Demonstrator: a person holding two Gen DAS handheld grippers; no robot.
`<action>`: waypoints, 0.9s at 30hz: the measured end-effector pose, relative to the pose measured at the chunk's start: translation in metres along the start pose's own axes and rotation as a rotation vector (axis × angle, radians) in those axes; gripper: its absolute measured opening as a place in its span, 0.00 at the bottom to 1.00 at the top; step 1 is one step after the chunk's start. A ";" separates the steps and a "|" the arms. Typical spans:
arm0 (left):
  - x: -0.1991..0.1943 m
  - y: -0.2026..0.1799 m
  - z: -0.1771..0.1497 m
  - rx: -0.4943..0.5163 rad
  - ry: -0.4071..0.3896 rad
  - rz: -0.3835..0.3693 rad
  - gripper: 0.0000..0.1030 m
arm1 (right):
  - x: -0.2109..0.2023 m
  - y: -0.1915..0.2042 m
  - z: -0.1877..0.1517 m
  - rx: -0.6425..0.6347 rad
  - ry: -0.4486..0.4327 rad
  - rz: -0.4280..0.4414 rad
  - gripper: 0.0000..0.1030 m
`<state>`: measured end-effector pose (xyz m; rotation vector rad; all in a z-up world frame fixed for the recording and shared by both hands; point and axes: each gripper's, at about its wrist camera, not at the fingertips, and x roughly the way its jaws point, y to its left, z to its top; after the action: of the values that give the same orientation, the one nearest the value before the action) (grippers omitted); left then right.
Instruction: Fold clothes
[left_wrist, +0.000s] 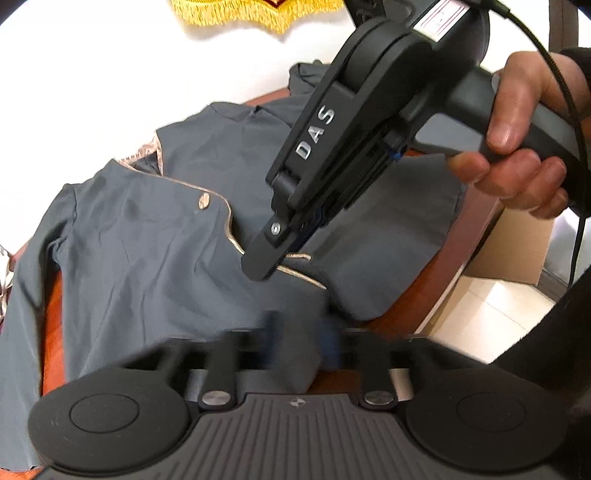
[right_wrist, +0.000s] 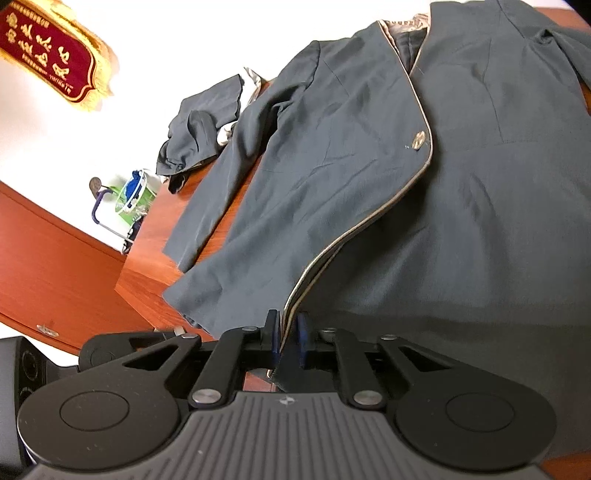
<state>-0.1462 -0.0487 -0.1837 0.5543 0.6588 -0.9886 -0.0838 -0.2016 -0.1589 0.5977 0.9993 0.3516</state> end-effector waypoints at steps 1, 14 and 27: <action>-0.001 0.002 -0.002 -0.008 -0.002 0.004 0.03 | -0.002 -0.001 0.000 0.001 -0.013 -0.009 0.31; -0.051 0.048 0.016 -0.139 -0.142 0.116 0.03 | -0.002 0.013 -0.034 -0.197 0.035 -0.144 0.65; -0.072 0.071 0.041 -0.127 -0.214 0.104 0.03 | 0.058 0.049 -0.062 -0.462 0.121 -0.329 0.46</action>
<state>-0.1013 -0.0050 -0.0949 0.3615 0.4930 -0.8869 -0.1080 -0.1132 -0.1931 -0.0080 1.0680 0.3139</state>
